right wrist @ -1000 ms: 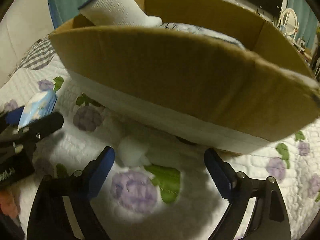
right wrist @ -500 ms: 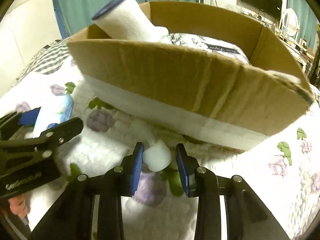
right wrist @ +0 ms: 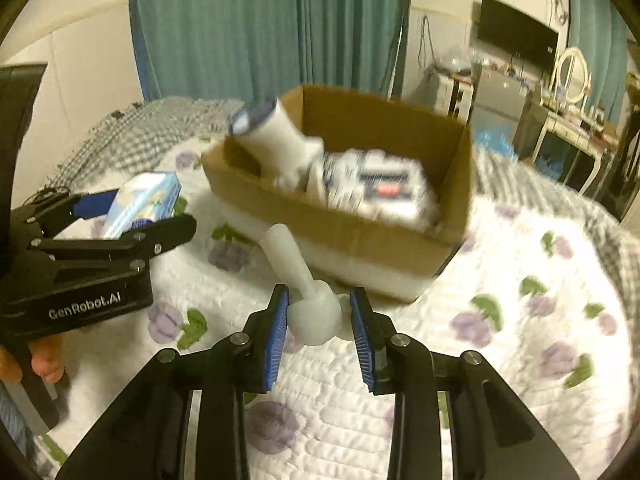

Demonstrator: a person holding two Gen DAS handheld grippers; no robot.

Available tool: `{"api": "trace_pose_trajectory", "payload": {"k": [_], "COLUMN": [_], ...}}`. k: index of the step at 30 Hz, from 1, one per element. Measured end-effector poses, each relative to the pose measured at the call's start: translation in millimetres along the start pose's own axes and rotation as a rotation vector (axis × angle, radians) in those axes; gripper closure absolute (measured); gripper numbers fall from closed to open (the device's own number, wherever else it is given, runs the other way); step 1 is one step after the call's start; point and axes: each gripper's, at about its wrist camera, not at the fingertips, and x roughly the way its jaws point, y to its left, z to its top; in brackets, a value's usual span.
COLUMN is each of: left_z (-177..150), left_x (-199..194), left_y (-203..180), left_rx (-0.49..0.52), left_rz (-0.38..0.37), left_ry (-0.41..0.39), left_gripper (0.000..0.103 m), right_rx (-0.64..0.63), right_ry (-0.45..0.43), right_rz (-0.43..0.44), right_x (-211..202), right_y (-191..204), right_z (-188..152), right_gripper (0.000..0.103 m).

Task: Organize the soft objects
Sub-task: 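Carry the blue tissue pack and white cup into the box and release both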

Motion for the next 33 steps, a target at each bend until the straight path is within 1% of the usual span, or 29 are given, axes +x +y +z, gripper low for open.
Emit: {"api": "trace_pose_trajectory", "payload": {"k": [4,8,12,15,17,21,24,28,33], "left_z": [19,41,64,80,92,113,121,127,128], "left_x": [-22,-36,-34,-23,-13,20,45,79,117], "left_y": [-9,-23,-38,-45,-47,-52,-57,-64,-68], "left_rx": [0.023,0.052,0.092,0.103,0.103,0.105,0.114,0.136,0.152], "left_rz": [-0.02,-0.023,-0.031,-0.035,-0.04,-0.037,-0.027,-0.029,-0.031], "left_ry": [-0.051,-0.103,-0.135,-0.149,-0.153,-0.146,-0.121,-0.093,-0.055], "left_gripper": [0.025,0.025,0.025,0.025,0.025,0.025,0.025,0.025,0.025], "right_rx": [-0.015,-0.025,-0.031,-0.031,-0.035,-0.037,-0.017,0.019,0.03], "right_ry": [-0.081,-0.152,-0.223,-0.245,-0.248,-0.234,-0.202,-0.152,-0.099], "right_rz": [-0.015,-0.025,-0.036,-0.038,-0.036,-0.039,-0.03,-0.014,-0.002], "right_x": [-38,-61,-80,-79,-72,-51,-23,19,64], "right_y": [-5,-10,-24,-33,-41,-54,-67,-83,-95], "right_z": [21,50,82,103,118,137,150,155,153], "right_gripper": [0.072,0.072,0.072,0.072,0.072,0.072,0.072,0.072,0.072]}}
